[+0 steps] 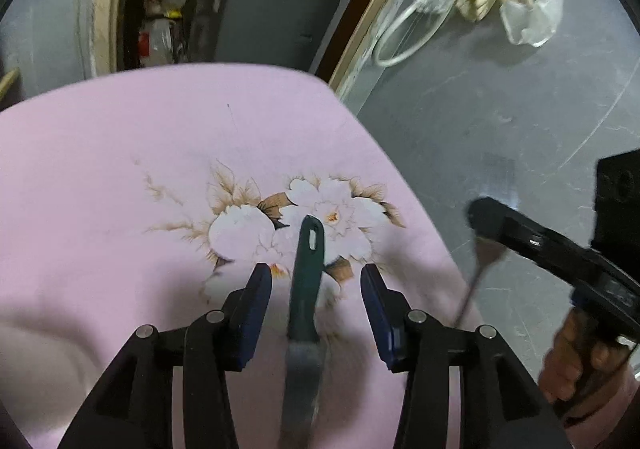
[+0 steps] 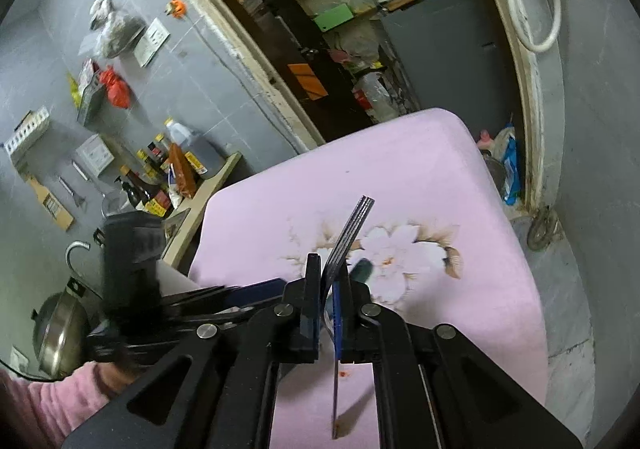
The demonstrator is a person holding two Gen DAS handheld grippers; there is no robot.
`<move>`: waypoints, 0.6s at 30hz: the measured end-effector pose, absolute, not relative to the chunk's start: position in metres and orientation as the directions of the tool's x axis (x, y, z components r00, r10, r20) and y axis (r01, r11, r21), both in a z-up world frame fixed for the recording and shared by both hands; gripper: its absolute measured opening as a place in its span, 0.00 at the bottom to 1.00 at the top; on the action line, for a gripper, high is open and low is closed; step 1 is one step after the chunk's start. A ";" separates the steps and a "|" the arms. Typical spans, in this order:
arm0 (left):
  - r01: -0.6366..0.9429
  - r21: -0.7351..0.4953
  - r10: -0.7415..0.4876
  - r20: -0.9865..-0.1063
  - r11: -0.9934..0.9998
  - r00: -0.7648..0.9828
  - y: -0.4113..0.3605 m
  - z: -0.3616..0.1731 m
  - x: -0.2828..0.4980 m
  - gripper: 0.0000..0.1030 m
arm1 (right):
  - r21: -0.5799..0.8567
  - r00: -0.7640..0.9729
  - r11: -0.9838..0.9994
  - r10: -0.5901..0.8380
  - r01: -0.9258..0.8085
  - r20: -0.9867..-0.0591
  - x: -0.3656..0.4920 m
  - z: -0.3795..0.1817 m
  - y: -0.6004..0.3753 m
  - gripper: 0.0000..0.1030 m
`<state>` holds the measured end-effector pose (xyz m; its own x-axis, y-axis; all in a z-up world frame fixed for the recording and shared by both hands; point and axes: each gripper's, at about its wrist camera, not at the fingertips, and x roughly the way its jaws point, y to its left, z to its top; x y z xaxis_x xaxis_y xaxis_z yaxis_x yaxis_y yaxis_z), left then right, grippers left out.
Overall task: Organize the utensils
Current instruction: 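Lift the knife and fork off the table and carry them toward the caddy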
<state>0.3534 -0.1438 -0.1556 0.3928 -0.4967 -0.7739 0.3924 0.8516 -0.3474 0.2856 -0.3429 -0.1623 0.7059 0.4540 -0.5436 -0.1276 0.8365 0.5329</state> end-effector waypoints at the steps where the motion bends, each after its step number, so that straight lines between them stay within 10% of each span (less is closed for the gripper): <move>1: 0.396 -0.339 -0.488 -0.786 0.853 0.380 -0.148 -0.158 0.357 0.43 | 0.541 0.704 0.832 0.457 -0.123 -0.543 0.287 -0.165 -0.346 0.05; 14: 0.538 -0.053 -0.249 -0.921 0.841 0.300 -0.215 -0.180 0.370 0.19 | 0.553 0.695 0.826 0.458 -0.104 -0.554 0.306 -0.175 -0.364 0.05; 18: 0.498 -0.135 -0.331 -0.884 0.857 0.329 -0.201 -0.169 0.363 0.18 | 0.549 0.700 0.829 0.454 -0.106 -0.551 0.302 -0.171 -0.363 0.05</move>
